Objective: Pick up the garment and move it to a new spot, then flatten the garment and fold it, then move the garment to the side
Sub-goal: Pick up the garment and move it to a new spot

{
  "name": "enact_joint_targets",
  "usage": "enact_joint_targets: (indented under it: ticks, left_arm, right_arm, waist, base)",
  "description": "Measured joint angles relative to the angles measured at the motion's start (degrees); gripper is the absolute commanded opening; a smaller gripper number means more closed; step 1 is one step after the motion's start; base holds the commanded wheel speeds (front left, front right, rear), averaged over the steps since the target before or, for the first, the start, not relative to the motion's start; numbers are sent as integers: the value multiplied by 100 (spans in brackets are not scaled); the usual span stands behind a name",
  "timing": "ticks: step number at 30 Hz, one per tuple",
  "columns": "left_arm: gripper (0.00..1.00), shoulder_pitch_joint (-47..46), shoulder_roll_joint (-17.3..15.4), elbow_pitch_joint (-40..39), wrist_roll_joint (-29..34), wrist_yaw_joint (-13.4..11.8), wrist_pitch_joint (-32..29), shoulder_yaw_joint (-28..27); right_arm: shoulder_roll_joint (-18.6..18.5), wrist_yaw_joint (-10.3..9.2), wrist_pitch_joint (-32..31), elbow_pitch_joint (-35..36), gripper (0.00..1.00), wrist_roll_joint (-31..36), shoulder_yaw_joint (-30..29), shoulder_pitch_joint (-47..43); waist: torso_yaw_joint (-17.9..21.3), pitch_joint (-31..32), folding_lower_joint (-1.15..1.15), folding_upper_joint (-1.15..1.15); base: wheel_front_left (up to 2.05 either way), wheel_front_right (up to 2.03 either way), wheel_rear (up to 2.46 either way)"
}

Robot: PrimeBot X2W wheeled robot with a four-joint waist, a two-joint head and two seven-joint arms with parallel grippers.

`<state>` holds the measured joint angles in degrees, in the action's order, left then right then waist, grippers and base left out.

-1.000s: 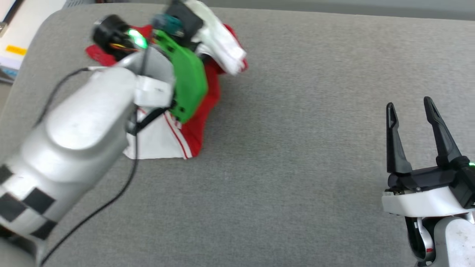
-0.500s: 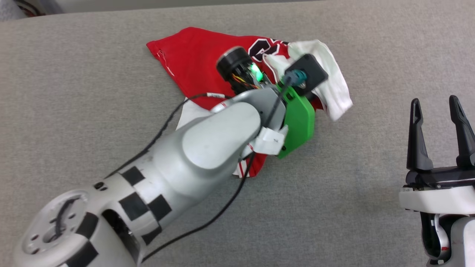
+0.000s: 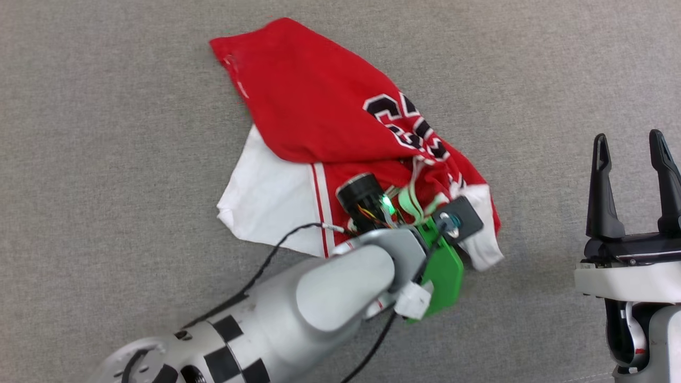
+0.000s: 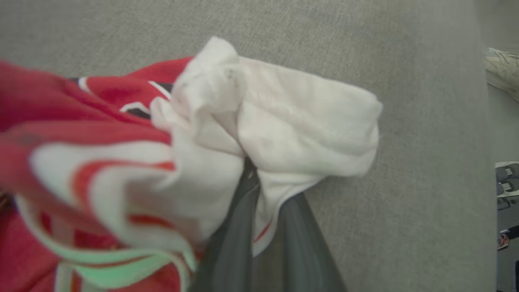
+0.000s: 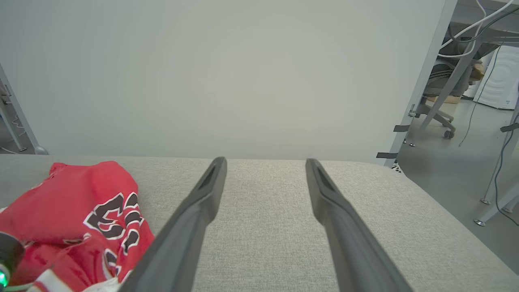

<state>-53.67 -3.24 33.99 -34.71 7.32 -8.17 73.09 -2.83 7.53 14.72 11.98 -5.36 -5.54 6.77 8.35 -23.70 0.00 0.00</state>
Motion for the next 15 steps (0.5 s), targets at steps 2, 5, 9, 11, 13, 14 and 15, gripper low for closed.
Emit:
enact_joint_targets:
  ticks: [2,5,9,11,13,14,15]
  left_arm:
    - [0,134,11,-213,101,0,-154,-1]
    - [0,224,14,-294,93,0,-200,4]
    - [100,222,12,-304,41,0,20,20]
    - [100,215,13,-341,-31,0,304,31]
    - [100,207,14,-379,-109,1,602,37]
    - [100,198,14,-394,-141,1,759,36]
    - [100,196,15,-417,-189,1,884,36]
  right_arm:
    - [0,0,0,-18,100,0,1,25]
    - [0,0,0,-48,100,-1,2,45]
    - [0,0,0,-85,100,-7,-1,41]
    - [0,0,0,-115,100,-7,-10,29]
    - [0,0,0,-133,100,-7,-32,-3]
    - [-1,0,0,-138,100,-7,-41,-43]
    - [0,0,0,-145,100,-5,-56,-92]
  waist:
    - [10,-7,0,0]
    - [-3,24,0,0]
    - [-51,135,0,0]
    - [-86,227,0,0]
    - [-124,331,0,0]
    - [-148,394,0,0]
    - [-174,462,0,0]
  base:
    - [0,0,0]
    - [0,0,0]
    - [0,0,0]
    - [0,0,0]
    - [0,0,0]
    - [0,0,0]
    - [0,0,0]
